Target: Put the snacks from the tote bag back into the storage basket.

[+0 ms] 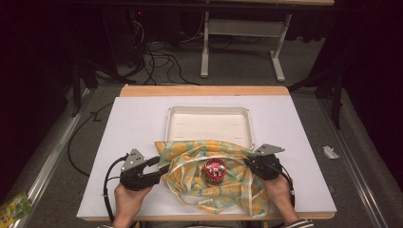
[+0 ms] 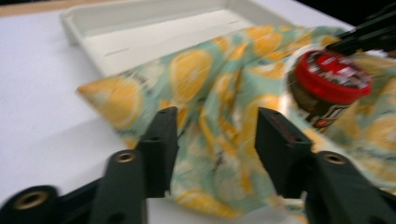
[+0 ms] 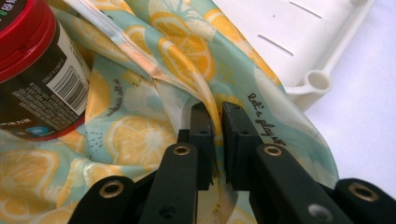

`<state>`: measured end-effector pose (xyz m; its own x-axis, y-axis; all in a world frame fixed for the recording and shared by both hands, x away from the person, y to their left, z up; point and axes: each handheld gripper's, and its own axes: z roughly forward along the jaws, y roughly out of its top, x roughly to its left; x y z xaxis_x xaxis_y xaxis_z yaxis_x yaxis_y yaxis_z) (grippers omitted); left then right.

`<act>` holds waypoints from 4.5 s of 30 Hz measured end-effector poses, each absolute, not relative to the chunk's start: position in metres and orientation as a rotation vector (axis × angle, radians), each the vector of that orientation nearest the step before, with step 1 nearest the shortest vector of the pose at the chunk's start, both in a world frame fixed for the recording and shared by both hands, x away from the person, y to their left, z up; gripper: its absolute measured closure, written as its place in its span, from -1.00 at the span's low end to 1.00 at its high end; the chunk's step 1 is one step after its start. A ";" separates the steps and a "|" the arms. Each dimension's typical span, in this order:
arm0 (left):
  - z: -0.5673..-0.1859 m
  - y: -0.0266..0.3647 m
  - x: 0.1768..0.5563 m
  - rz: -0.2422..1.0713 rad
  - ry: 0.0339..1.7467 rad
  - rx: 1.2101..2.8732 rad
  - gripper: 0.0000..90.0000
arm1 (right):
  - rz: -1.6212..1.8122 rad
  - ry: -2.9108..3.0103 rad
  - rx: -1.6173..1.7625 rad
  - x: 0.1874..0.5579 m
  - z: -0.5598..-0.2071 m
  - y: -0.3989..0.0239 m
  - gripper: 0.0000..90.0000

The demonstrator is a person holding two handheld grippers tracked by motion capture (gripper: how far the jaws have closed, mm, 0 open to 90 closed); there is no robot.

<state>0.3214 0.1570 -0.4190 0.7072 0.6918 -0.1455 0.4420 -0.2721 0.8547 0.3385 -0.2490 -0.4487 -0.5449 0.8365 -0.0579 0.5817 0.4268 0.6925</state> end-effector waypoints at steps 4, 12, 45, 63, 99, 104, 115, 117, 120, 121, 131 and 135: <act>-0.413 0.135 0.324 0.341 0.806 2.004 -0.18 | 0.883 2.290 1.206 0.339 -0.448 -0.247 0.87; -0.429 0.109 0.350 0.346 0.812 2.123 0.52 | 0.887 2.288 1.202 0.338 -0.445 -0.250 0.87; -0.437 0.105 0.359 0.265 0.859 2.091 0.99 | 1.125 2.386 1.147 0.298 -0.425 -0.223 0.89; -0.433 0.119 0.360 0.316 0.903 2.066 0.99 | 0.799 2.376 1.257 0.310 -0.453 -0.242 0.89; -0.442 0.126 0.366 0.335 0.967 2.089 0.98 | 0.910 2.212 1.382 0.315 -0.444 -0.307 0.81; -0.441 0.125 0.365 0.314 0.956 2.077 0.98 | 1.016 2.236 1.250 0.297 -0.423 -0.290 0.86; -0.440 0.123 0.362 0.310 0.935 2.077 0.98 | 0.957 2.380 1.158 0.320 -0.439 -0.234 0.97; -0.440 0.124 0.362 0.316 0.935 2.080 0.98 | 0.911 2.353 1.196 0.330 -0.446 -0.232 0.97; -0.439 0.127 0.361 0.328 0.938 2.087 0.98 | 0.895 2.315 1.257 0.336 -0.449 -0.239 0.98; -0.439 0.127 0.362 0.332 0.938 2.092 0.98 | 0.892 2.297 1.279 0.337 -0.451 -0.242 0.98; -0.446 0.130 0.367 0.389 0.970 2.141 0.94 | 0.833 2.212 1.445 0.345 -0.464 -0.282 1.00; -0.448 0.130 0.367 0.383 0.992 2.144 0.77 | 0.835 2.213 1.464 0.344 -0.468 -0.286 1.00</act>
